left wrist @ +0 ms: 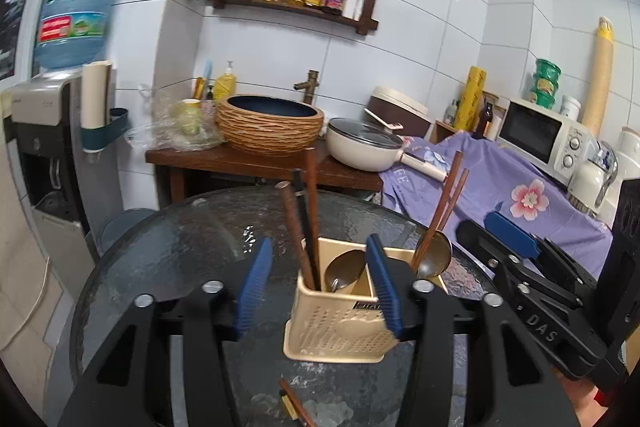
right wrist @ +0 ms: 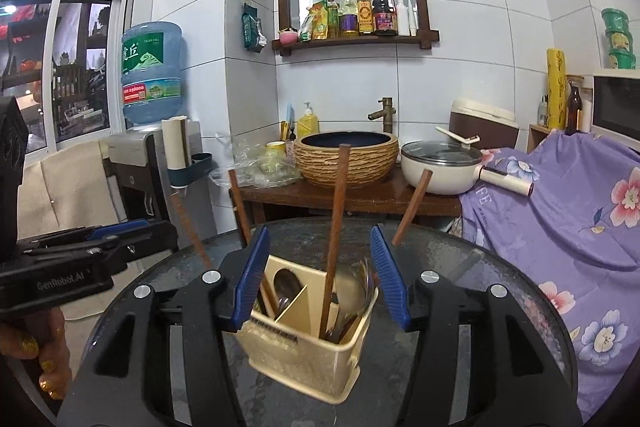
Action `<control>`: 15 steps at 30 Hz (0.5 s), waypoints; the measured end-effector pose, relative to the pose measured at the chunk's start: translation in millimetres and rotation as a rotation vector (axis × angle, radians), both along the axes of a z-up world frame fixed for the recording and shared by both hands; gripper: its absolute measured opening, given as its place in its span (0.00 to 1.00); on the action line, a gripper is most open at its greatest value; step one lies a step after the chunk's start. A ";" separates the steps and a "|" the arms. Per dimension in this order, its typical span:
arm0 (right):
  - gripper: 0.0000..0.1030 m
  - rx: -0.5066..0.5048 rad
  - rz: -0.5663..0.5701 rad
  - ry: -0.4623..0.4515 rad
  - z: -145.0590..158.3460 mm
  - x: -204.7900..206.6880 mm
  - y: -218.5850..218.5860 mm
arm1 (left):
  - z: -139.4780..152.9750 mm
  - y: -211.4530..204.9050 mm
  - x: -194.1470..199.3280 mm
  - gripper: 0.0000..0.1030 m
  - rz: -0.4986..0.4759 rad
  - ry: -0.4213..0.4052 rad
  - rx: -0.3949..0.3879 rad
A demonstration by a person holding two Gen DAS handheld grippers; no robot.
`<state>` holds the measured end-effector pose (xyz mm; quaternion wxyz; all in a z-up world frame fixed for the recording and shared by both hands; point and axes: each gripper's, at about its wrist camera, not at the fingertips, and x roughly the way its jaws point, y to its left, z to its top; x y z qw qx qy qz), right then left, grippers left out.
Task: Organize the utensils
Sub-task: 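Move both tools back down to the remaining chopsticks on the table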
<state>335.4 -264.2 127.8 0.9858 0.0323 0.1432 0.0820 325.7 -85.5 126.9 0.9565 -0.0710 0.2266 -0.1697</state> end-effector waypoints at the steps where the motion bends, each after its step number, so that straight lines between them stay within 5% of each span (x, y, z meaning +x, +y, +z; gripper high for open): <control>1: 0.52 0.003 0.017 0.008 -0.8 -6.7 -0.1 | -1.9 3.6 -4.6 0.60 0.011 0.006 -0.002; 3: 0.55 -0.006 0.039 0.024 -5.1 -20.0 2.2 | -11.0 12.6 -15.4 0.70 0.029 0.030 -0.004; 7: 0.55 -0.039 0.083 0.097 -24.1 -40.7 11.9 | -37.0 14.8 -27.5 0.70 0.016 0.106 0.085; 15: 0.55 -0.069 0.258 0.434 -108.9 -49.7 35.7 | -97.5 31.6 -43.9 0.70 0.021 0.253 0.204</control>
